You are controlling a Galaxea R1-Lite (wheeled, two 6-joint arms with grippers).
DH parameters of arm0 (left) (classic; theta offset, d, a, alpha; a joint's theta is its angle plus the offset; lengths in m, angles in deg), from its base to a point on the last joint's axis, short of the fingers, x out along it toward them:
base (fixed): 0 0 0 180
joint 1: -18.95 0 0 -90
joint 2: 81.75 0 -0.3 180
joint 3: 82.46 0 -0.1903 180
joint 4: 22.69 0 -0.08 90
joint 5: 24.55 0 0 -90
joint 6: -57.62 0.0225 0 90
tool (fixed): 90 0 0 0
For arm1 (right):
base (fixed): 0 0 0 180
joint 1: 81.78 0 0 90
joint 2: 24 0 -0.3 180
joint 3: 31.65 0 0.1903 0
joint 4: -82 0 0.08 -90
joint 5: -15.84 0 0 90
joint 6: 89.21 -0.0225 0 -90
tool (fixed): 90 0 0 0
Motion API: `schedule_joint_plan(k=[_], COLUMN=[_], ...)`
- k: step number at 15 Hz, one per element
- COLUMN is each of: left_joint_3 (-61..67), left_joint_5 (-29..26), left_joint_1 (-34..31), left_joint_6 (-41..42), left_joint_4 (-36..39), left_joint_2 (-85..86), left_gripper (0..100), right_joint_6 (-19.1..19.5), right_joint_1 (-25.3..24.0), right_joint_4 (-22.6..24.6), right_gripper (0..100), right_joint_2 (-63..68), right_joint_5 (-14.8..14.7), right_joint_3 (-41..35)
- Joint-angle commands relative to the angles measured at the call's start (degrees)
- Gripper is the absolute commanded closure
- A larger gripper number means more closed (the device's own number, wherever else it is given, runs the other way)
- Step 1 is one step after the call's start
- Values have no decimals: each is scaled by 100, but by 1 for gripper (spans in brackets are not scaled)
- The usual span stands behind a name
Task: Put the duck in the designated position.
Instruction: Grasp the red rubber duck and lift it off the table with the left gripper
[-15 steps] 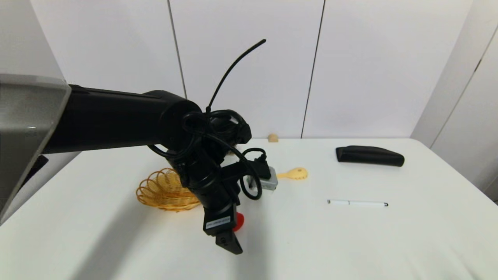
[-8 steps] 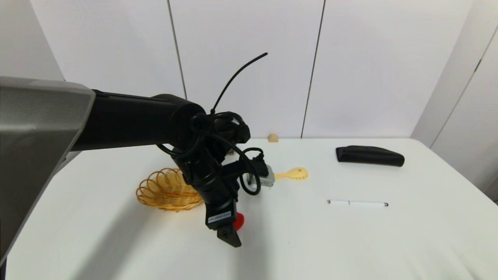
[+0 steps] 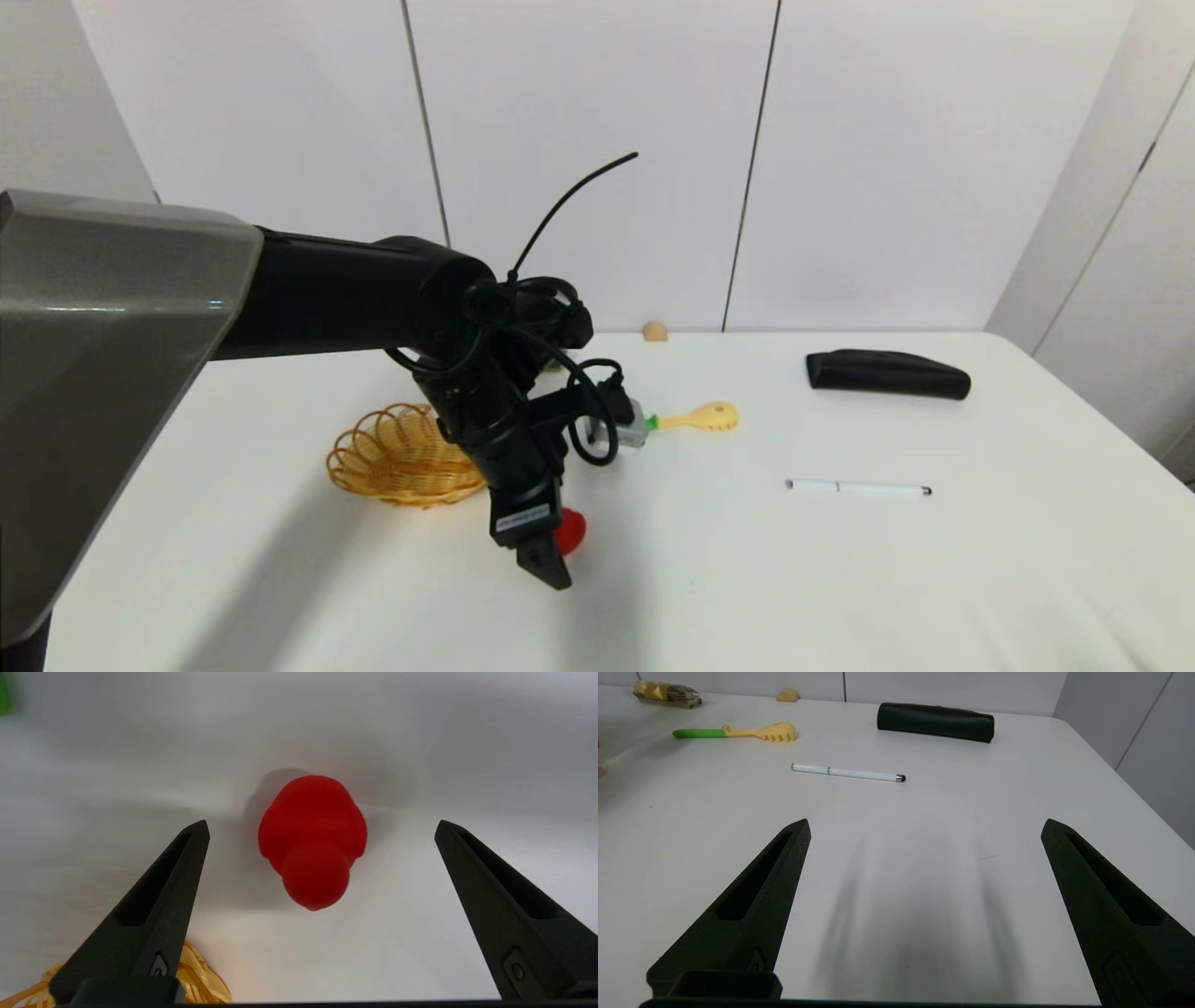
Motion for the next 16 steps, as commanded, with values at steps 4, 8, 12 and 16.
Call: schedule_joint_plan(k=[4,8,12,16], left_joint_3=[-10,-10,-1,-1], left_joint_5=[-14,-14,-23,-23], left_joint_1=[-73,-73,-64,-64], left_joint_6=[37,37,37,37], left_joint_4=[-23,-23,-23,-23], left_joint_2=[-96,-114,-132,-149], left_gripper=[0,0,0,0], right_joint_6=[5,5,5,5], right_joint_1=[0,0,0,0], right_joint_4=[2,2,2,2], right_gripper=[0,0,0,0], right_joint_2=[7,7,7,7], right_joint_5=[3,3,3,3], right_joint_3=[-53,-44,-44,-53])
